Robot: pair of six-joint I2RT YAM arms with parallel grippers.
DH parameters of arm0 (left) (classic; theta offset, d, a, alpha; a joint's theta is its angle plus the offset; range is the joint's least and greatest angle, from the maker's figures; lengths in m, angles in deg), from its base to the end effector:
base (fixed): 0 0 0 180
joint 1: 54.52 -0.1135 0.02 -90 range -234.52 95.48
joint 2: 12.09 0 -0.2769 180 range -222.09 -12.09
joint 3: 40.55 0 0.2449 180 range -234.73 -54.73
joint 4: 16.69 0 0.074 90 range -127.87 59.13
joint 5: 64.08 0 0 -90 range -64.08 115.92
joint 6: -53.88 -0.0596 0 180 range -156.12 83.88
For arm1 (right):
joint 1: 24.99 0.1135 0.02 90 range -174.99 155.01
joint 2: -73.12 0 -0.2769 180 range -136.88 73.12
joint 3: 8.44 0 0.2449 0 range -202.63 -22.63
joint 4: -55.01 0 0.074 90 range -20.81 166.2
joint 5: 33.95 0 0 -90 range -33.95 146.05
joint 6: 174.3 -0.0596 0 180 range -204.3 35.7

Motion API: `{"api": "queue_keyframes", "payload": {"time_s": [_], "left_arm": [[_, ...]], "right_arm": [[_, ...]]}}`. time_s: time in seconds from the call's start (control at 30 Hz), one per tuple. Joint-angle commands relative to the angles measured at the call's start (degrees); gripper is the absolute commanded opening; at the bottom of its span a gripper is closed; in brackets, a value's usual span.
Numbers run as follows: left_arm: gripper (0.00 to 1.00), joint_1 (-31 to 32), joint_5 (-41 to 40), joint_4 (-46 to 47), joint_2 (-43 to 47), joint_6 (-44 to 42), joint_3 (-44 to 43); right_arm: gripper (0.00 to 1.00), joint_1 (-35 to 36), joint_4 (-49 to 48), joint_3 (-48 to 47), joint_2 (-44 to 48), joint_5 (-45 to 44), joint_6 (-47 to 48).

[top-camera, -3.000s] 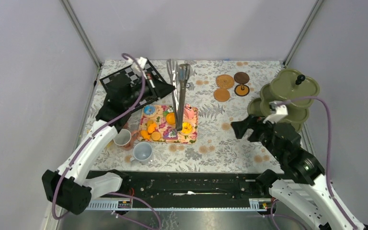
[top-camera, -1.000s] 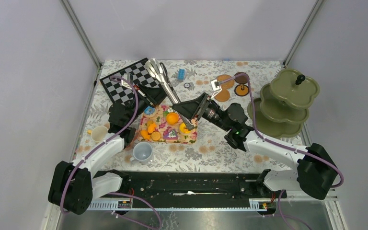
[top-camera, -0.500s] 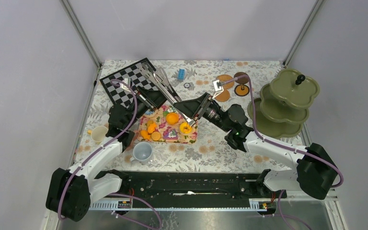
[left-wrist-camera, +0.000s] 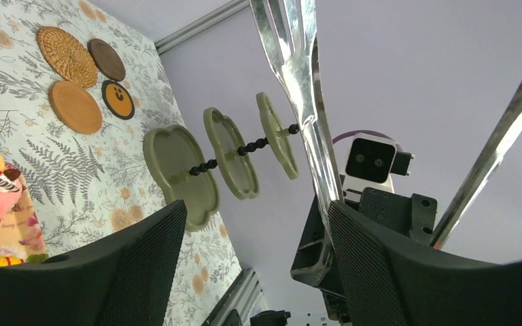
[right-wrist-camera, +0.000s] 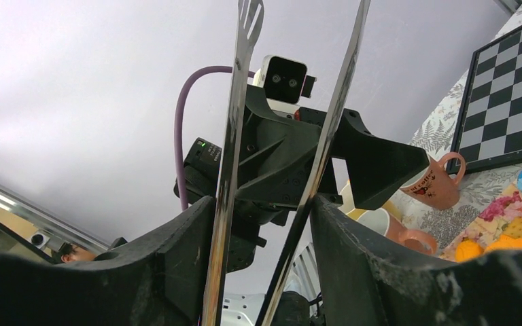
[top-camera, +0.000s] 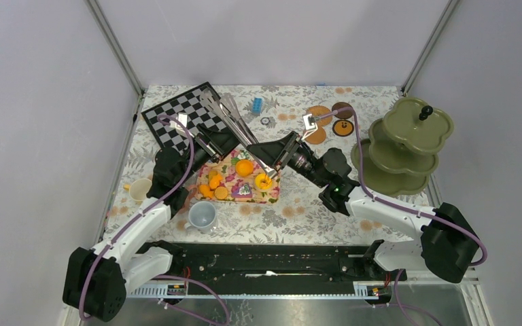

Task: Serve the afternoon tea

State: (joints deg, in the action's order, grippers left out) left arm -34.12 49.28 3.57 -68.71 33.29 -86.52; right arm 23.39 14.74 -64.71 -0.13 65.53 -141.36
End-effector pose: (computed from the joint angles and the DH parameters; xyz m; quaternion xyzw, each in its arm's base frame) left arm 0.2123 -0.1041 0.3210 -0.1214 0.6392 -0.6206 0.4376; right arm 0.1895 0.2281 0.3596 -0.0274 0.5516 0.6899 0.4681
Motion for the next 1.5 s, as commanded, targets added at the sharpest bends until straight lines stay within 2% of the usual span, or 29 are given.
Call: {"api": "queue_keyframes", "payload": {"time_s": [0.0,0.1,0.27,0.43,0.57,0.67,0.8,0.97,1.13,1.27,1.47], "left_arm": [[0.79,-0.1,1.2,5.0,-1.1,1.1,-1.4],[0.76,-0.7,2.1,10.0,-3.3,4.2,-1.4],[0.62,-0.8,3.8,18.2,-6.7,8.0,-2.3],[0.34,-0.8,3.9,19.0,-7.7,8.3,-2.6],[0.15,-0.8,2.5,12.7,-6.2,5.0,-3.7],[0.00,-0.8,1.0,7.6,-4.8,2.8,-4.8],[0.00,-0.7,-0.8,3.5,-3.4,1.7,-5.1],[0.00,-0.8,-1.5,3.8,-2.9,2.8,-3.9],[0.00,-0.7,-1.8,3.6,-2.9,4.1,-3.4],[0.00,-0.8,-2.1,4.5,-2.9,4.9,-2.7],[0.00,-0.7,-2.2,4.4,-3.1,5.2,-2.2]], "right_arm": [[0.59,0.4,-3.5,0.5,1.8,0.1,-2.0],[0.59,0.4,-4.5,1.4,2.3,0.5,-3.2],[0.60,0.4,-4.0,2.3,3.0,0.8,-3.8],[0.61,0.4,-4.0,2.0,1.6,2.0,-4.8],[0.65,0.4,-2.9,1.1,0.3,3.1,-5.1],[0.70,0.4,2.6,-1.1,-0.4,3.7,-3.3],[0.81,0.4,8.4,-3.9,-1.7,4.3,-0.7],[0.86,0.4,5.8,-4.4,-3.2,4.5,0.3],[0.83,0.4,0.8,-4.4,-4.4,5.1,-0.3],[0.71,0.4,-0.1,-4.1,-4.9,4.4,-0.7],[0.68,0.4,-1.6,-2.4,-4.4,2.9,-0.6]]}}
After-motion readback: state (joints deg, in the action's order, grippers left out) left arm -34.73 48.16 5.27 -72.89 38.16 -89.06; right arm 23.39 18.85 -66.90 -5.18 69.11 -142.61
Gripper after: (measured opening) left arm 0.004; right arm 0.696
